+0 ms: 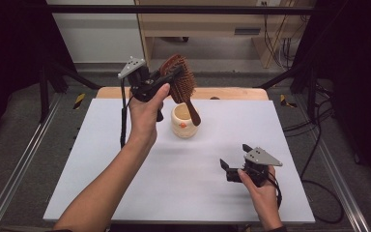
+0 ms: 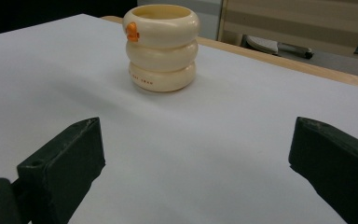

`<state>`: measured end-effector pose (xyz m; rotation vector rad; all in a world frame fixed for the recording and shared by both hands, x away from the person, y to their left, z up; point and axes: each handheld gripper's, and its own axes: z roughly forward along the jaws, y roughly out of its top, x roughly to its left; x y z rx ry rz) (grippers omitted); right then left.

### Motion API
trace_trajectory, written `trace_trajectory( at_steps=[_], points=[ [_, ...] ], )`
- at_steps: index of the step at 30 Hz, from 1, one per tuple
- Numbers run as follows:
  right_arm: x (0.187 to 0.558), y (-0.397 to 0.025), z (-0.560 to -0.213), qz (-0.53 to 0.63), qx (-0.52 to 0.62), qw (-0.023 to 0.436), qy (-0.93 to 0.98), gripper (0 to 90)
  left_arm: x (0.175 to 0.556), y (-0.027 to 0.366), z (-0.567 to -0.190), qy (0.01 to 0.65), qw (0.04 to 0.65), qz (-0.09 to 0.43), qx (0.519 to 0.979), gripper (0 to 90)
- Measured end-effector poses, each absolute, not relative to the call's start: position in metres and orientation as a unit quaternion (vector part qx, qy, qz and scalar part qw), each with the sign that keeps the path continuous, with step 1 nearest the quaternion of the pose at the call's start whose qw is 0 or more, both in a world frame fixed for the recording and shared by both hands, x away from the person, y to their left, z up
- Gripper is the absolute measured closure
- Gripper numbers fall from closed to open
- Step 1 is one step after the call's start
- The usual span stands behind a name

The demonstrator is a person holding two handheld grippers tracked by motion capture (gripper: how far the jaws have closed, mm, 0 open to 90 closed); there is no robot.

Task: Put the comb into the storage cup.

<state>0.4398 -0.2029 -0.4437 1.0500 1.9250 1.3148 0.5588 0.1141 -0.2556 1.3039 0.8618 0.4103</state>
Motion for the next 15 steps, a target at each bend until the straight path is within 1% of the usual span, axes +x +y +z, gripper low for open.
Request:
trace_trajectory(
  at_steps=[15],
  points=[
    [0.440,-0.204,-0.443,0.499,0.393,0.285,0.717,3.3,0.569,0.103,-0.255,0.382,0.690,0.202,0.581,51.5]
  ],
)
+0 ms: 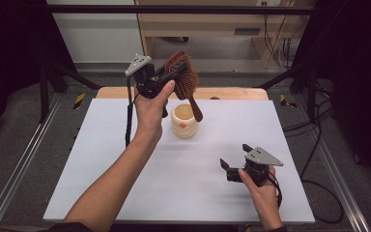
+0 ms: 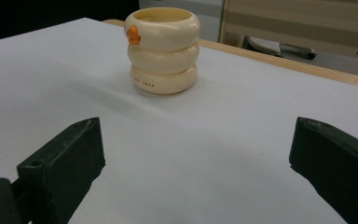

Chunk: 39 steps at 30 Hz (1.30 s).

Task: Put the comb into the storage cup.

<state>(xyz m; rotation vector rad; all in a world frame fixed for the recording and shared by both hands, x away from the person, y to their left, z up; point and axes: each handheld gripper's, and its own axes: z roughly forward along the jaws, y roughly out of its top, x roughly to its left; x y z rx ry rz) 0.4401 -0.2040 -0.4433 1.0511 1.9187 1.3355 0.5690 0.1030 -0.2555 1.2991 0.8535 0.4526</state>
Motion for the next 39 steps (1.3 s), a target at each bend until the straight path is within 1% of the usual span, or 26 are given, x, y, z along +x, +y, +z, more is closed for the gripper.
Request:
trace_trajectory(
  at_steps=[19,29,34,39],
  points=[
    [0.439,-0.204,-0.443,0.504,0.393,0.288,0.713,3.5,0.581,0.108,-0.258,0.387,0.677,0.228,0.582,51.4],
    [0.438,-0.204,-0.442,0.508,0.387,0.290,0.713,3.1,0.586,0.114,-0.256,0.392,0.679,0.231,0.577,51.4],
    [0.438,-0.204,-0.442,0.509,0.387,0.290,0.712,3.1,0.586,0.114,-0.256,0.386,0.672,0.248,0.582,51.4],
    [0.438,-0.204,-0.442,0.509,0.386,0.291,0.712,3.1,0.588,0.115,-0.257,0.388,0.672,0.245,0.580,51.4]
  ],
)
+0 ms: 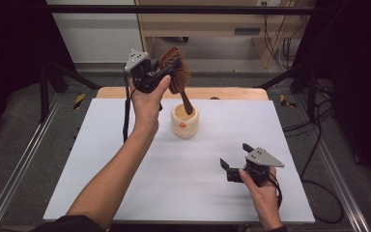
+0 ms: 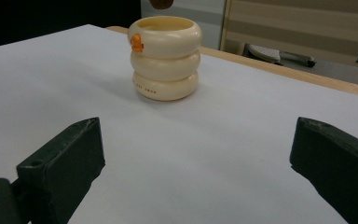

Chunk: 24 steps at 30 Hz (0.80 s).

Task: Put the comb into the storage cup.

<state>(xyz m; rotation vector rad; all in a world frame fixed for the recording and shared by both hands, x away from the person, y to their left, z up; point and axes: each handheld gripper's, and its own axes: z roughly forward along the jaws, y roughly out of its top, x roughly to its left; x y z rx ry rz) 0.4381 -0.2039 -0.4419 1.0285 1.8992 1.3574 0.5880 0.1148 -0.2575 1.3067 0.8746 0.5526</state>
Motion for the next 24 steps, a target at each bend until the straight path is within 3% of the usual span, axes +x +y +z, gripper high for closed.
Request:
trace_trajectory(
  at_steps=[24],
  points=[
    [0.4376,-0.2045,-0.4419,0.513,0.383,0.290,0.711,2.9,0.5903,0.1189,-0.2585,0.393,0.667,0.258,0.578,51.4]
  ],
)
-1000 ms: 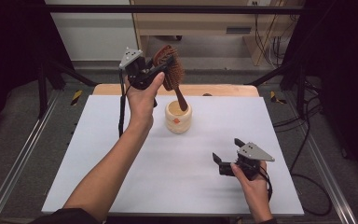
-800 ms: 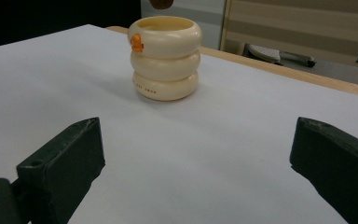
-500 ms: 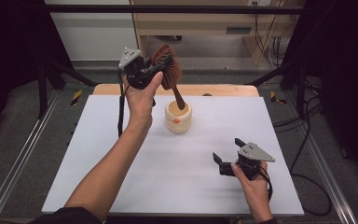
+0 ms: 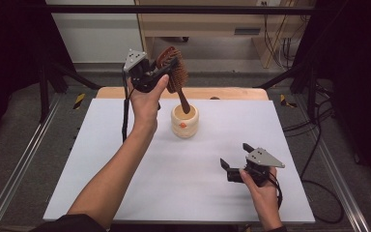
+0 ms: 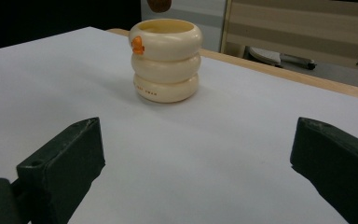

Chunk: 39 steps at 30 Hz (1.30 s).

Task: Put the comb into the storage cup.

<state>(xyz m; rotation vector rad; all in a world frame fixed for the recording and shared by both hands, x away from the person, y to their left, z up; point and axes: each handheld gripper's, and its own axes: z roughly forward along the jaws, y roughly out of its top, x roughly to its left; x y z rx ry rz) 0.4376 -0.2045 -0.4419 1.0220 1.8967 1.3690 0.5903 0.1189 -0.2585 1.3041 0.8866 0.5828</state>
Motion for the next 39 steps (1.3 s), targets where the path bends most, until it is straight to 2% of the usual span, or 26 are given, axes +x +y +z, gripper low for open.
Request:
trace_trajectory(
  at_steps=[39],
  points=[
    [0.439,-0.202,-0.444,0.514,0.381,0.286,0.714,2.9,0.606,0.112,-0.278,0.407,0.653,0.256,0.585,51.3]
  ],
)
